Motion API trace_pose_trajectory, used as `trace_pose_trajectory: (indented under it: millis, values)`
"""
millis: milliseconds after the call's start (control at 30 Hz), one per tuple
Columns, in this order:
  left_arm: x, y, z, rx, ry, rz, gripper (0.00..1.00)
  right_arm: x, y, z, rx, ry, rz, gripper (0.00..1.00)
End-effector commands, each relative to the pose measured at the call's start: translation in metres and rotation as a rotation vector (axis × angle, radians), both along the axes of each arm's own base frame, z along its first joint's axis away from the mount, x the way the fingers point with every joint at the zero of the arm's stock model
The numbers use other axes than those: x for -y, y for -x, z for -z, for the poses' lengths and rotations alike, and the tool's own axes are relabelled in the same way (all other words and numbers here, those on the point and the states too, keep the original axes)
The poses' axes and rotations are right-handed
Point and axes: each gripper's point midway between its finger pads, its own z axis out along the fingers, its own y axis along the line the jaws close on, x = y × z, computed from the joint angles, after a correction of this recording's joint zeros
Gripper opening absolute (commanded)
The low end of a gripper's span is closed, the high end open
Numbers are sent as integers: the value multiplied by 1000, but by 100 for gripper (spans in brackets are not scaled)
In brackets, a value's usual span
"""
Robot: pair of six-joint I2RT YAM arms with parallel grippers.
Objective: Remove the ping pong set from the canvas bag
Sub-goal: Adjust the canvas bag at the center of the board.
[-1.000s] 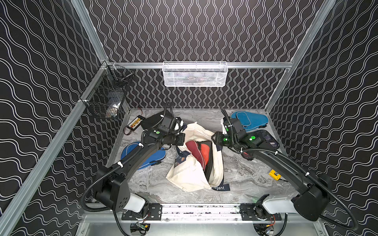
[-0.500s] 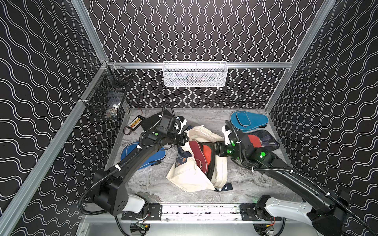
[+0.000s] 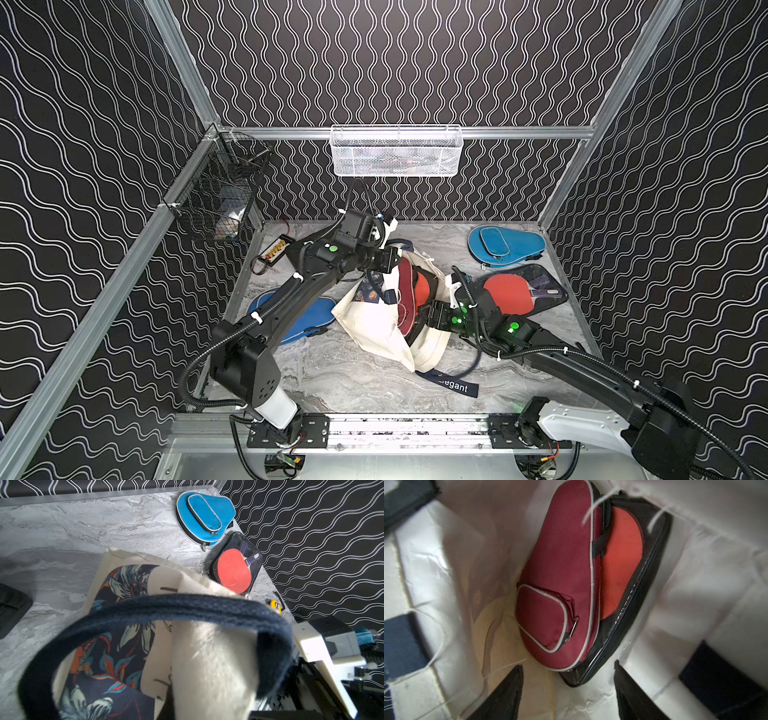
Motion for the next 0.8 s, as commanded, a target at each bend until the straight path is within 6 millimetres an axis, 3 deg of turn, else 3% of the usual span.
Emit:
trace_pose_trajectory:
  millis: [0,533,767]
  values:
    - [9,-5,-3,46,-9,29,0,-7,-15,-5,0,-103,40,69]
    - [2,-16,59,-105,-124,-73,0,-25,-39,43,-143,-240,52,70]
    - [14,-19,81,-153,-181,-90,0,-16,-37,42,-137,-221,82,70]
